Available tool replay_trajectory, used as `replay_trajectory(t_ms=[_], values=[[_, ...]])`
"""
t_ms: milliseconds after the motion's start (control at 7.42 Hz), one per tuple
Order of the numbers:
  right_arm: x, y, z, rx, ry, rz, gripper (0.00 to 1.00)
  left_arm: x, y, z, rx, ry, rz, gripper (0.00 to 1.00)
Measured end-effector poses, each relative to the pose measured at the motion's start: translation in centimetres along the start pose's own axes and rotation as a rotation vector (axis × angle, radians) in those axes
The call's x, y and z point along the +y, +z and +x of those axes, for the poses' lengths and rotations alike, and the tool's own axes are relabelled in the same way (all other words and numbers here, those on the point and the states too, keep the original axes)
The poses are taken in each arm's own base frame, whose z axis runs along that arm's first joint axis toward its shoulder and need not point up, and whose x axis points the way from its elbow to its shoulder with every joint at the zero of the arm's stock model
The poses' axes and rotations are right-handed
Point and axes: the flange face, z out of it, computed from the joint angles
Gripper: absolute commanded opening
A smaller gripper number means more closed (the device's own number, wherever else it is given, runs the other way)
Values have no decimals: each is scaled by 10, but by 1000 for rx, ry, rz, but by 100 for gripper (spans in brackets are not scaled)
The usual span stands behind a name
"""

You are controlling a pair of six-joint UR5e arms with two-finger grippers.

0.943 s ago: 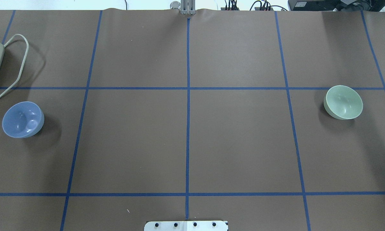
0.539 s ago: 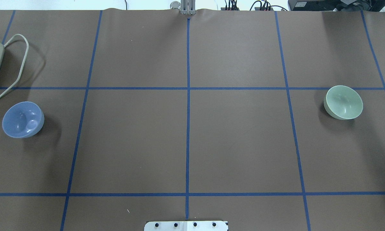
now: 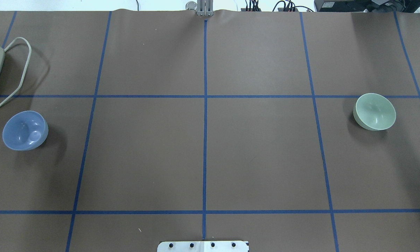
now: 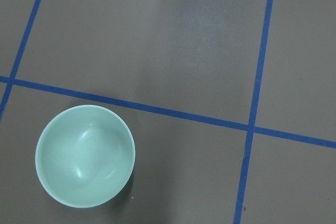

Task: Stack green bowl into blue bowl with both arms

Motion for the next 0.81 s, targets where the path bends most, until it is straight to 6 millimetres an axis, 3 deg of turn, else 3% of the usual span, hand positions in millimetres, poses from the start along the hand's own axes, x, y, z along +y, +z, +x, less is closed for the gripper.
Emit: replay_trajectory(t_ms=[270,404,674,809], values=[[0,0,1,6,1,0,100,6,24,10,-16,36,-16,78],[0,0,1,8,1,0,100,8,31,16,-15,49,-27,58],[0,0,1,10,1,0,100,13,41,26,-8,75,-46,1],[0,0,1,10,1,0,100,14,43,29,-4,83,-47,0]])
